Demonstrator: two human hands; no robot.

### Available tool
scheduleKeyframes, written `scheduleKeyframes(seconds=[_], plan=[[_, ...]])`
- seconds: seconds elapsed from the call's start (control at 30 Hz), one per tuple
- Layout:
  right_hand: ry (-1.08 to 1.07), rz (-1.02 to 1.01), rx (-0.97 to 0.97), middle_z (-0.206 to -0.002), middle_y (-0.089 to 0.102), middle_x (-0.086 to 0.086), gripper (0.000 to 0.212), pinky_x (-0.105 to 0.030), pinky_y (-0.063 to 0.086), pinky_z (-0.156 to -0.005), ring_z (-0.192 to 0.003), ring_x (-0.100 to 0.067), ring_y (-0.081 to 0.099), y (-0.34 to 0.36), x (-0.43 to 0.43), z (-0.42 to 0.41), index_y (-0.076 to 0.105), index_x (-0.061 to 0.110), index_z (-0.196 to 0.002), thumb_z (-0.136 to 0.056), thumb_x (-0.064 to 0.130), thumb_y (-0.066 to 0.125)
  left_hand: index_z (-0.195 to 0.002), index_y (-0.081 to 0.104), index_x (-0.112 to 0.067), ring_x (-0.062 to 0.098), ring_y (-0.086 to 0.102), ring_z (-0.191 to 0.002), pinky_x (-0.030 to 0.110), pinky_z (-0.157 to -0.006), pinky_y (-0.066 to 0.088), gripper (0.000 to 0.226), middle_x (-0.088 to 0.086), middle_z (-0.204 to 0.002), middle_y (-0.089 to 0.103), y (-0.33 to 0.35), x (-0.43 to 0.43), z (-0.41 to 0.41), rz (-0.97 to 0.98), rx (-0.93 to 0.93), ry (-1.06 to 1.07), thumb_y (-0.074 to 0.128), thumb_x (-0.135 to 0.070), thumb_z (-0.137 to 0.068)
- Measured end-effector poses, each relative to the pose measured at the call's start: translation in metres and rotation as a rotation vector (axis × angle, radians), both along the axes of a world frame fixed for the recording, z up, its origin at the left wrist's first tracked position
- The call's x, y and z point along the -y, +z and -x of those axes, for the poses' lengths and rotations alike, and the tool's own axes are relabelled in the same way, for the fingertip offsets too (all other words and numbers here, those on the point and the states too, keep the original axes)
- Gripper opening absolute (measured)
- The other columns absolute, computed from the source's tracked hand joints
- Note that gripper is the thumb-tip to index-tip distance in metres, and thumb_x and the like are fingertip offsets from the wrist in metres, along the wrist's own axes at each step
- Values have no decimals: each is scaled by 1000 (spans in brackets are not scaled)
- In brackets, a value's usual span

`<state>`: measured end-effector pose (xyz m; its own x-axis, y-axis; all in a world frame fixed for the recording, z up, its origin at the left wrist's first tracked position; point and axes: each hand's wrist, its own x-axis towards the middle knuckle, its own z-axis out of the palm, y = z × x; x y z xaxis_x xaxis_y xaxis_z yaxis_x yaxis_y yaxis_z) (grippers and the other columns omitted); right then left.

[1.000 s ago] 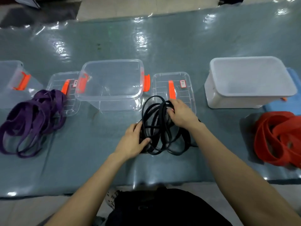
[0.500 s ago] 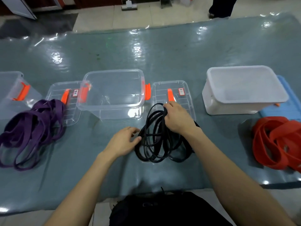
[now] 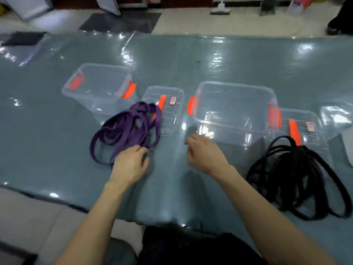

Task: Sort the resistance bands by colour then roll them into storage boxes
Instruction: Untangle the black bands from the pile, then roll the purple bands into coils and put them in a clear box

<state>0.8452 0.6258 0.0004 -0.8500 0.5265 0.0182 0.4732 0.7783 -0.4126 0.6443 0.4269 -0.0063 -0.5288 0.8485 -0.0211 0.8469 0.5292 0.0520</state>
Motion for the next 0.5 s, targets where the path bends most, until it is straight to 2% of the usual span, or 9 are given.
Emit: scheduleKeyframes(seconds=[0.07,0.23,0.3,0.4,0.5], plan=[[-29,32,-27,-114,69,-9,22,-49,58,-84,-105,-35,66,-3,27,45,71,11,-113,-96,19,58,-116,71,-28,29,72,-99,43,-77,61,25,-3,-108,68,-7,34,51,31,31,67,67,-41,-95],[-154,99,-51,-118,66,-10,27,-44,54,-87,-106,-35,65,4,89,151,68,12,-119,-98,28,64,-100,71,-26,35,73,-95,42,-76,58,14,4,-99,76,-10,92,158,60,171,277,67,-38,-96],[-257,78,-70,-126,62,-12,37,-46,53,-97,-116,-34,59,6,99,182,64,10,-127,-97,29,68,-101,70,-24,36,72,-95,43,-79,57,17,6,-101,74,-19,99,195,43,254,331,67,-41,-97],[-391,47,-54,-142,56,-13,54,-47,47,-112,-134,-34,50,3,99,212,53,9,-143,-95,27,72,-120,65,-12,40,69,-105,48,-88,56,37,15,-115,70,-38,91,235,-115,425,386,74,-39,-95],[-486,206,18,-167,36,-13,91,-49,34,-126,-156,-33,30,-4,91,231,20,14,-168,-98,31,74,-141,58,-6,39,67,-123,46,-100,52,62,16,-129,73,-54,78,255,-154,617,498,76,-44,-96]])
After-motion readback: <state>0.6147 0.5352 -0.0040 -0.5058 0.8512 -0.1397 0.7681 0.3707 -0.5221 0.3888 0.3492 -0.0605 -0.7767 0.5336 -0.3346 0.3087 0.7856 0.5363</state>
